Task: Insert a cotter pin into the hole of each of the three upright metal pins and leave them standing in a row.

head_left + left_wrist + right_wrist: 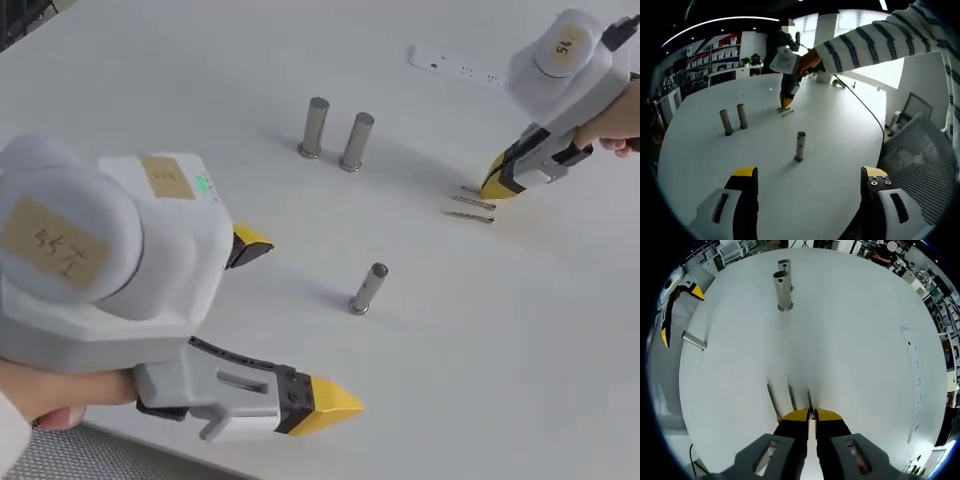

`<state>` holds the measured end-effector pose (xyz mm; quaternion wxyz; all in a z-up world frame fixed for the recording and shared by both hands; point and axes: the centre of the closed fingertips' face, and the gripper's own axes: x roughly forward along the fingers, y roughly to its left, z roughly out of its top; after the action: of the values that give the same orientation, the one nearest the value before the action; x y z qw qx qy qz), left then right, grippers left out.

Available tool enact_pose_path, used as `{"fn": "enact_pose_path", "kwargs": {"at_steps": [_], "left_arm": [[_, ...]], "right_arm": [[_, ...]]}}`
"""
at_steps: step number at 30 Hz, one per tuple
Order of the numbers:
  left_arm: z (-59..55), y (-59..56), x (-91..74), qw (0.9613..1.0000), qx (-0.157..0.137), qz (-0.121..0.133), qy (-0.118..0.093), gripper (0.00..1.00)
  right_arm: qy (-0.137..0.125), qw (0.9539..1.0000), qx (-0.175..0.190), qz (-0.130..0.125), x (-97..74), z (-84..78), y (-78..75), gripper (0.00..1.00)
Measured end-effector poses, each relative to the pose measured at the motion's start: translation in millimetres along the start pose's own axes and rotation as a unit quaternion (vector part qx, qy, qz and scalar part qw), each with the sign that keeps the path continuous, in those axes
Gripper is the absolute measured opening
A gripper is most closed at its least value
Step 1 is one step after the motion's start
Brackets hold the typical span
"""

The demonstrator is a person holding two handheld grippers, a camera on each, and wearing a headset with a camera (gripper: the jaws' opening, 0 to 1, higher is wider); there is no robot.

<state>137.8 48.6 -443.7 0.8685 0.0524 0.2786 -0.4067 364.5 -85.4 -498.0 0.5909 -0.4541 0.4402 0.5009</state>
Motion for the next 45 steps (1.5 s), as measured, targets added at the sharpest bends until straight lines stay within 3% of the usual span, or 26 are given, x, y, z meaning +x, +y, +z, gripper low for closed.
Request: {"fn": "enact_pose_path", "kwargs": {"at_steps": [2,6,8,16,18,23,29,32,41,43,45], "left_arm": [[0.6,-0.5,0.6,1.0,-0.002,-0.002,-0.001,0.82],[0.5,-2.2,2.7,1.0,0.001,-0.006,0.003,0.8],[3.8,-2.6,3.5,0.9999,0.009,-0.006,-0.006,0.81],[9.7,-5.3,4.2,0.9998,0.011,-0.011,-0.016,0.8],[11.9,-4.7,3.9,0.9997,0.009,-0.01,-0.019,0.8],[14.2,-4.5,3.6,0.9997,0.012,-0.007,-0.02,0.8],[17.0,-2.3,2.7,0.9997,0.018,0.002,-0.017,0.8],[20.8,-0.6,0.1,0.9996,0.021,0.006,-0.02,0.8],[30.8,3.5,-4.1,0.9991,0.025,0.013,-0.032,0.79],[32.8,3.8,-4.2,0.999,0.025,0.014,-0.033,0.79],[35.0,3.7,-4.1,0.999,0.024,0.013,-0.035,0.78]], "right_arm": [[0.017,0.9998,0.013,0.005,-0.9,-0.1,1.1,0.0],[0.042,0.9991,-0.004,0.0,-1.0,-2.5,-0.5,0.0],[0.044,0.999,0.008,0.002,-1.7,-3.2,1.1,0.0],[0.03,0.9993,0.024,-0.003,-7.0,-4.5,7.7,0.0],[0.022,0.9993,0.03,-0.008,-3.6,-5.3,-2.3,0.0],[0.015,0.9982,0.055,-0.02,-3.4,-4.4,-2.9,0.0],[0.018,0.9986,0.037,-0.034,-3.2,-4.0,-3.0,0.0],[0.011,0.9982,0.044,-0.039,-3.8,-4.1,-4.3,0.0],[-0.024,0.9968,0.022,-0.073,-11.7,-0.4,-7.9,0.0],[-0.04,0.9955,0.024,-0.083,-18.1,1.8,-11.1,0.0],[-0.073,0.991,0.039,-0.105,-27.5,8.0,-15.8,0.0]]}}
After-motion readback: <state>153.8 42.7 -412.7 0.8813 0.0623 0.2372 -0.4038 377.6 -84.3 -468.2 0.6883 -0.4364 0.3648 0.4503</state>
